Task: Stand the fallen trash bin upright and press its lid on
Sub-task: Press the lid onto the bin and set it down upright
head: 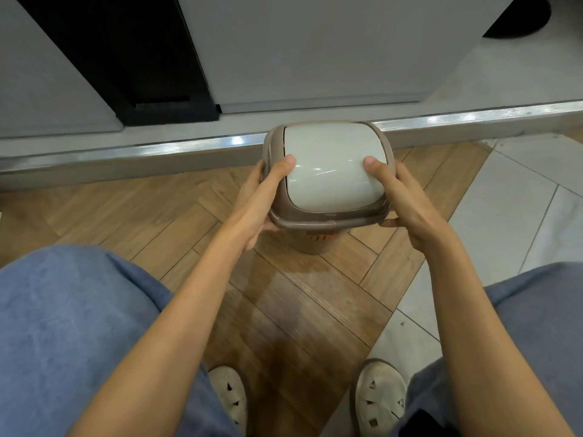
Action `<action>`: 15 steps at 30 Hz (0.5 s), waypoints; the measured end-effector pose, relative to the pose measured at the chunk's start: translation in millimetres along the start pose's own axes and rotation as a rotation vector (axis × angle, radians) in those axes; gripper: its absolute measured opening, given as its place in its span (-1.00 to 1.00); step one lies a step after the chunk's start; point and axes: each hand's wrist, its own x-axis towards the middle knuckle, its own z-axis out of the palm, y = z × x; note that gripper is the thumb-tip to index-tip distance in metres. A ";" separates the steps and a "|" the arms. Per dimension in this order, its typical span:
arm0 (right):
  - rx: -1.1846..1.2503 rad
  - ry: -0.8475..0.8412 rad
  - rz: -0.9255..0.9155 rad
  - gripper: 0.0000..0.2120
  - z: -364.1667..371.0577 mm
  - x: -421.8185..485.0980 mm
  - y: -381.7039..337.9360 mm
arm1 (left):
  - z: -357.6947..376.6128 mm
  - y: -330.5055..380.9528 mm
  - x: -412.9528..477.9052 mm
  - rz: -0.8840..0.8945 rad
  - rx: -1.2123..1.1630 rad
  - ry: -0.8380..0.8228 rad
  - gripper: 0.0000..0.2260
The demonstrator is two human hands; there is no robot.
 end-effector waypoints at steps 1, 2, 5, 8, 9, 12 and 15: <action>0.014 0.008 -0.001 -0.41 0.1 0.7 -0.5 | 0.7 -0.5 0.8 0.000 0.001 0.001 -0.06; 0.030 0.019 -0.006 -0.43 0.8 1.7 -0.6 | 1.6 -0.6 1.6 0.001 0.002 0.003 -0.07; 0.102 0.062 -0.026 -0.48 6.2 5.2 0.6 | 5.8 -0.3 4.9 0.000 -0.001 0.015 -0.07; 0.146 0.106 -0.027 -0.53 10.6 10.5 -1.3 | 10.0 2.6 9.0 -0.004 -0.008 0.022 -0.06; 0.158 0.113 -0.027 -0.55 11.1 12.9 -3.1 | 11.1 4.2 10.7 -0.004 -0.012 0.020 -0.07; 0.174 0.121 -0.020 -0.59 9.8 21.7 -10.3 | 14.0 9.3 16.0 0.009 -0.037 0.006 -0.24; 0.173 0.114 0.002 -0.62 7.9 30.5 -16.0 | 17.1 12.6 18.8 0.025 -0.060 -0.009 -0.39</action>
